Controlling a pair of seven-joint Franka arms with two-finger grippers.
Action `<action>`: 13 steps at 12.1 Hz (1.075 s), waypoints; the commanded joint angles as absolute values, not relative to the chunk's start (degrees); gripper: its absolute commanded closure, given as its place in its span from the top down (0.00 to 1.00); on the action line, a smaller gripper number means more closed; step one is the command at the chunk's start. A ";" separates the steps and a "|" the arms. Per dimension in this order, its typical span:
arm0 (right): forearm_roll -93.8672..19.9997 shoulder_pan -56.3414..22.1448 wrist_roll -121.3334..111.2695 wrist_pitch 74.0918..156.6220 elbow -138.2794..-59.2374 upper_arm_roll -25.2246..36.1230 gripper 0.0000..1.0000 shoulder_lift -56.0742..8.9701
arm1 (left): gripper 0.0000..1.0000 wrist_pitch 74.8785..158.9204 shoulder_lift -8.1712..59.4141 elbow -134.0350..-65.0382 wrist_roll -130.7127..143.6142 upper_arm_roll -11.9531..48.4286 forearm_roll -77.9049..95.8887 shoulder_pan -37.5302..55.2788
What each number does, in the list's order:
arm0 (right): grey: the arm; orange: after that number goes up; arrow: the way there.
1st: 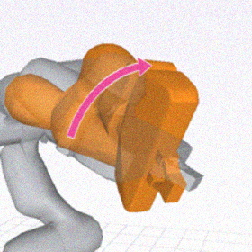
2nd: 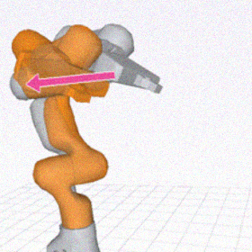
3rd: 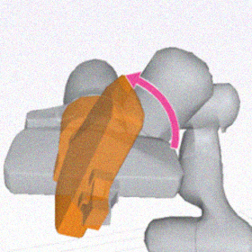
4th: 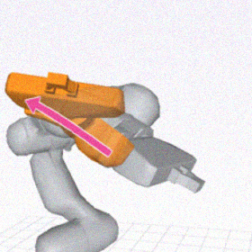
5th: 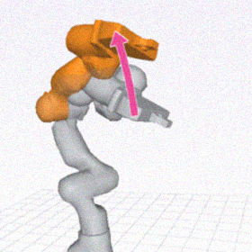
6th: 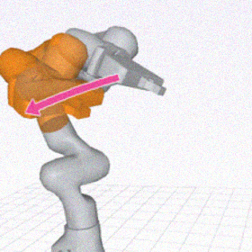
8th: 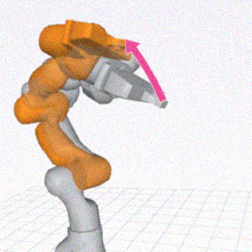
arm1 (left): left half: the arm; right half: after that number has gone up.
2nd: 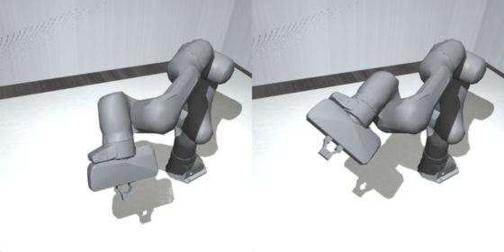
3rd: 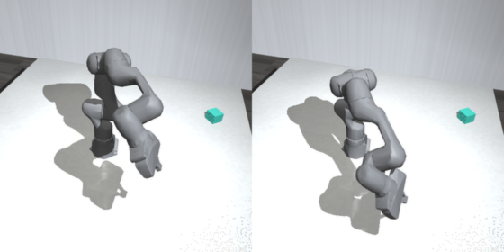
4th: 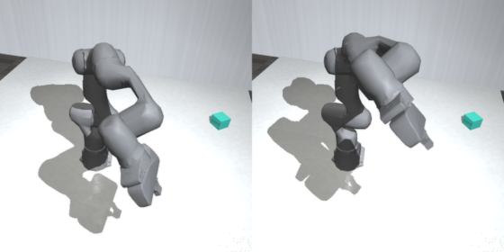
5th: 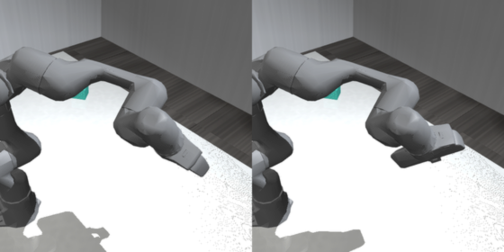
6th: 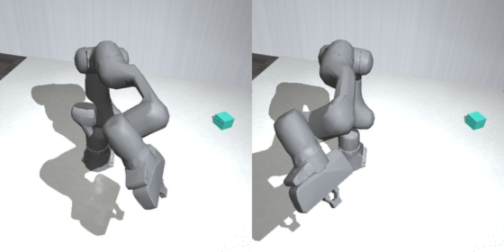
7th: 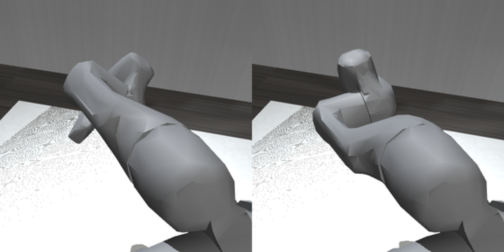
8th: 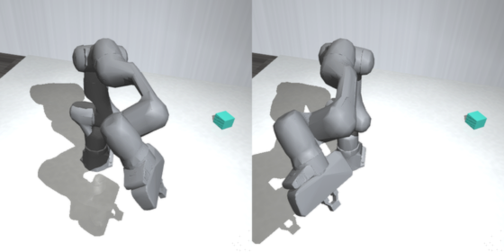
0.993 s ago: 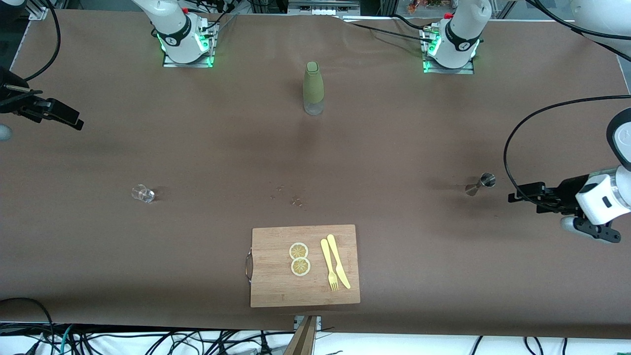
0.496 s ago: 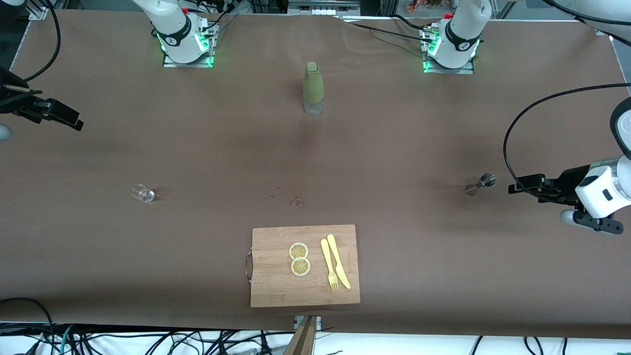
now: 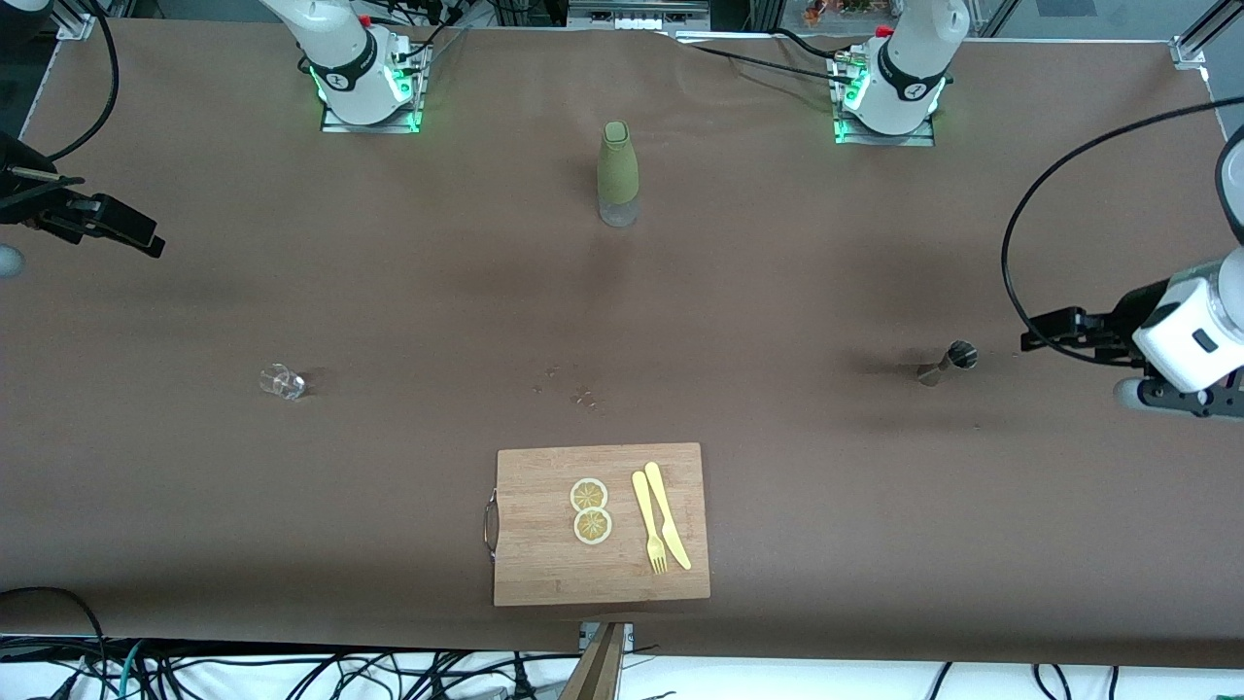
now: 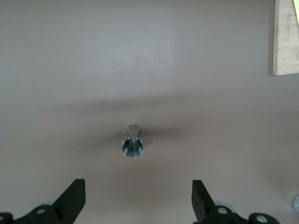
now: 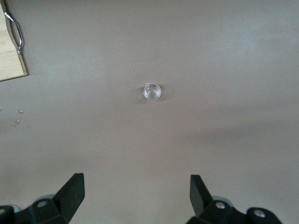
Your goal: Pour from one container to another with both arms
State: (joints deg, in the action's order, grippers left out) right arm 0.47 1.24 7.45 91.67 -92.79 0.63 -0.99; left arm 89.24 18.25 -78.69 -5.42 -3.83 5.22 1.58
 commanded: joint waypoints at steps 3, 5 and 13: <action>0.09 1.49 6.50 91.85 -92.37 0.35 1.00 -0.97 | 1.00 88.16 7.14 -87.62 -2.55 0.44 2.72 -2.37; 0.09 1.49 6.50 91.85 -92.46 0.35 1.00 -0.97 | 1.00 87.71 3.45 -90.25 -0.28 0.26 2.11 -1.67; 0.09 1.58 6.50 91.85 -92.37 0.44 1.00 -0.97 | 1.00 87.28 4.48 -87.63 2.55 0.53 -0.97 0.09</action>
